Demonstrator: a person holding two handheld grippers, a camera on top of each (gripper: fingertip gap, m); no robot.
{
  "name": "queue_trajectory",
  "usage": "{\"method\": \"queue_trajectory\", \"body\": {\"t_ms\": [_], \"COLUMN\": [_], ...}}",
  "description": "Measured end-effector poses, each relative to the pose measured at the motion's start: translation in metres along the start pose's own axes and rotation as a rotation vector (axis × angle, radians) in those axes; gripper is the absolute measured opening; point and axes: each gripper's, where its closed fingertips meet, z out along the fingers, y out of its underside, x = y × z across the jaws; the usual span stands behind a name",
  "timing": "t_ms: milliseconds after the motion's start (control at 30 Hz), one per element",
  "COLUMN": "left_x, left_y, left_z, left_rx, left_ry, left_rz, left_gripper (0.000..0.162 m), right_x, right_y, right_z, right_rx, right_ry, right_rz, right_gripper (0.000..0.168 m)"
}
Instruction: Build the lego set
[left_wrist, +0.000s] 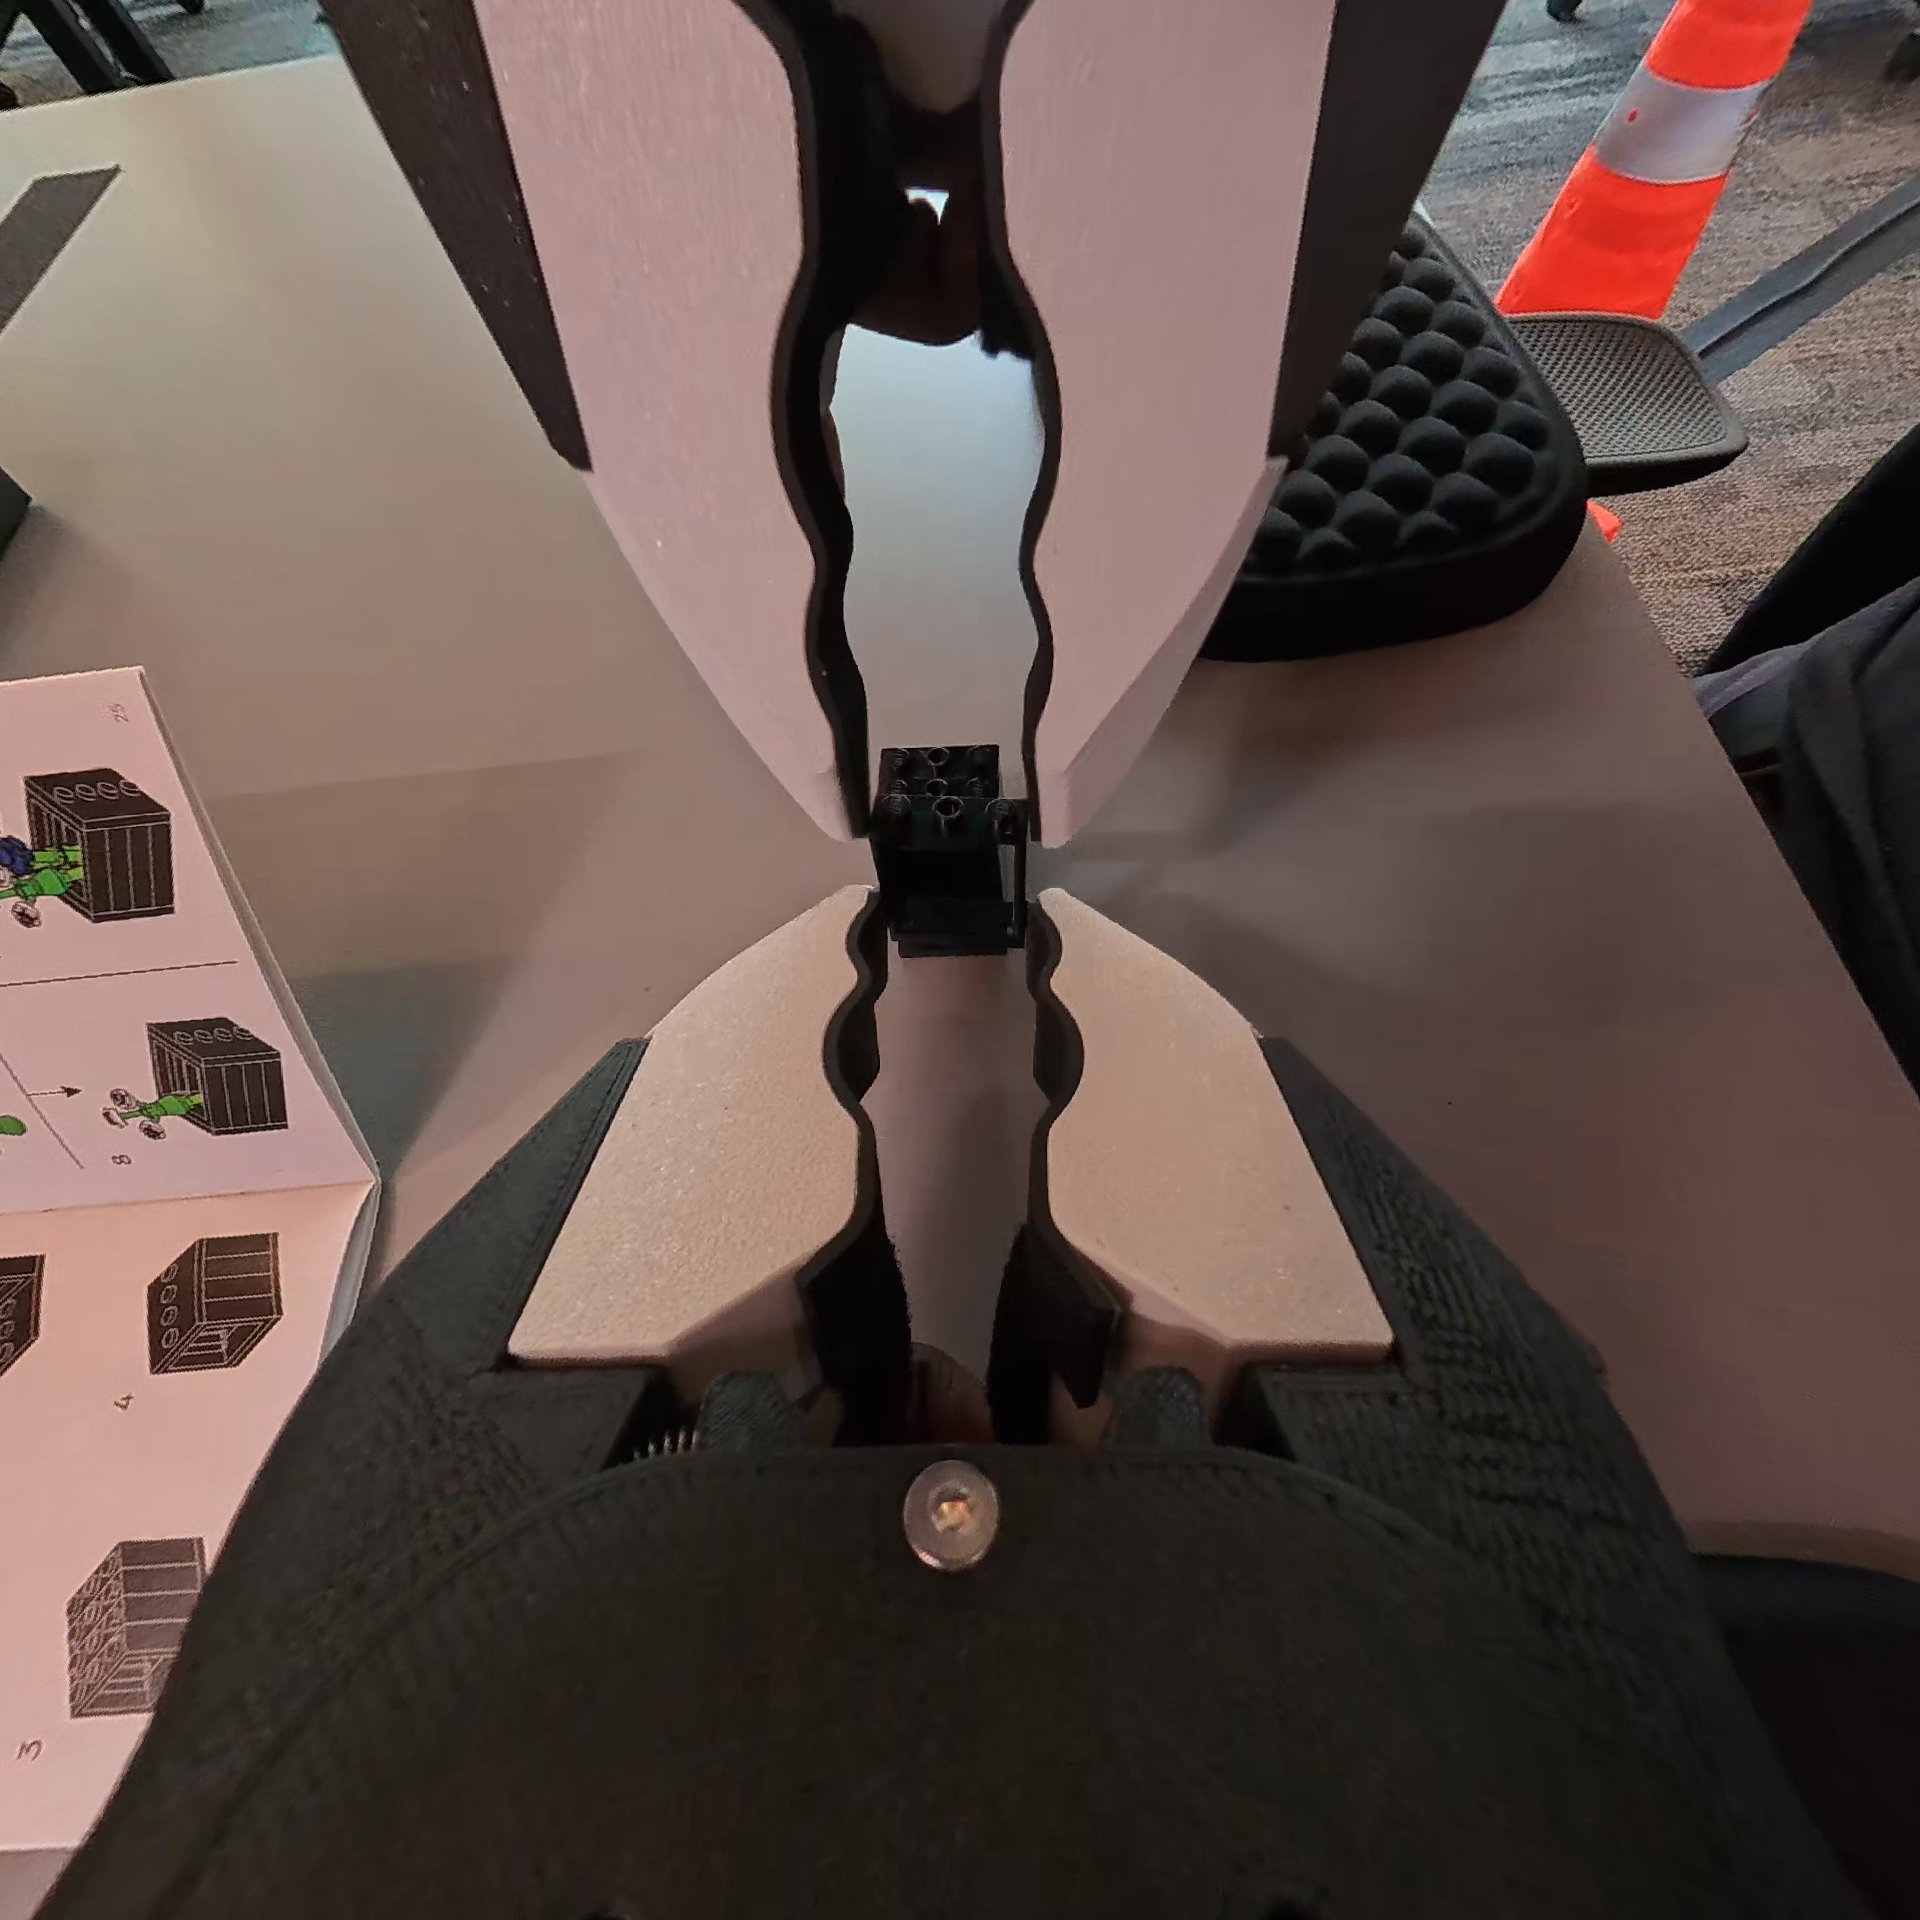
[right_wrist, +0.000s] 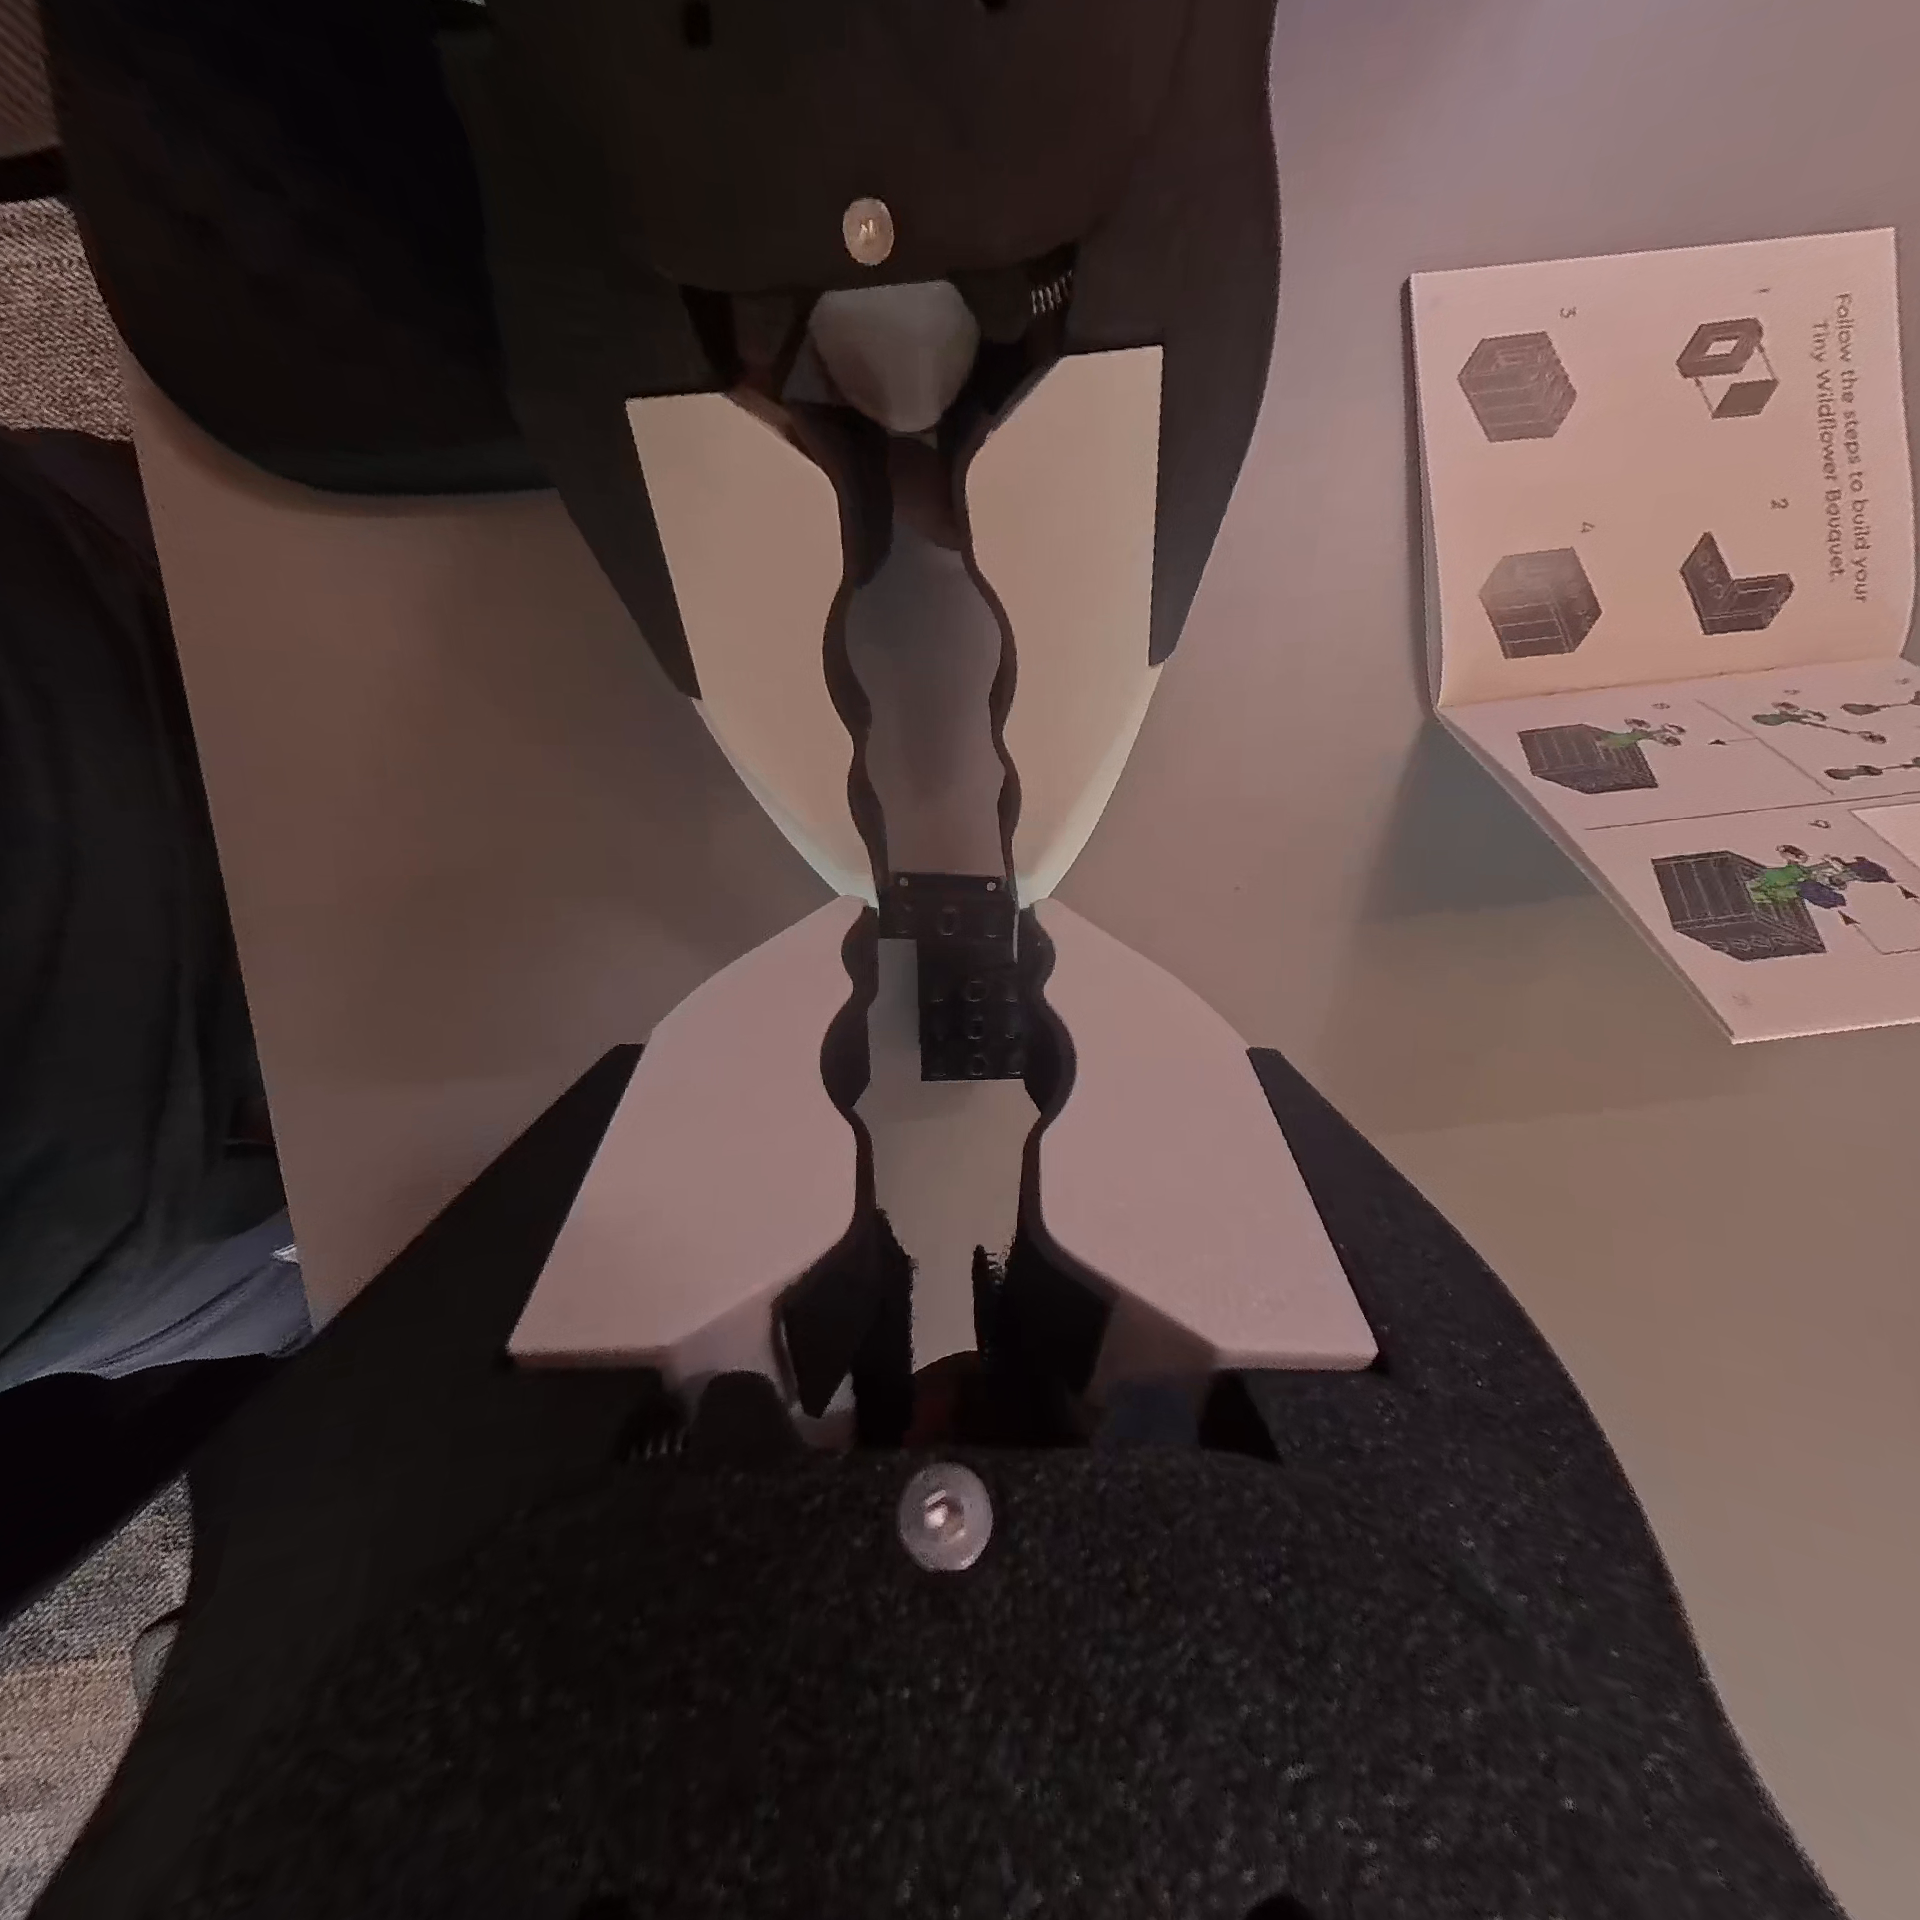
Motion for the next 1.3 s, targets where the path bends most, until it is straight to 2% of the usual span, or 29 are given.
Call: {"method": "queue_trajectory", "body": {"t_ms": [167, 233, 333, 700, 1000, 1200, 1300], "left_x": [0.001, -0.002, -0.004, -0.001, -0.004, -0.009, -0.011], "left_y": [0.001, 0.015, 0.031, 0.036, 0.035, 0.015, 0.015], "left_z": [0.0, -0.002, -0.006, -0.002, -0.003, -0.016, -0.018], "left_rx": [-0.002, -0.077, -0.143, -0.166, -0.151, 0.007, 0.024], "left_ry": [0.009, 0.006, 0.004, 0.003, -0.012, 0.021, 0.022], "left_rz": [-0.014, -0.017, 0.002, 0.002, -0.014, -0.142, -0.158], "left_gripper": [0.027, 0.044, 0.049, 0.049, 0.047, 0.047, 0.047], "right_x": [0.0, 0.005, 0.006, 0.005, 0.005, 0.003, 0.004], "right_y": [0.004, 0.011, 0.013, 0.021, 0.023, 0.024, 0.026], "right_z": [-0.002, -0.004, -0.001, 0.018, 0.019, 0.019, 0.018], "right_rx": [-0.037, -0.09, -0.125, -0.286, -0.298, -0.281, -0.288], "right_ry": [-0.004, 0.026, 0.023, 0.005, -0.014, -0.016, -0.013], "right_rz": [-0.02, -0.023, -0.027, -0.01, -0.007, -0.017, -0.024], "right_gripper": [0.024, 0.024, 0.024, 0.024, 0.024, 0.024, 0.025]}}
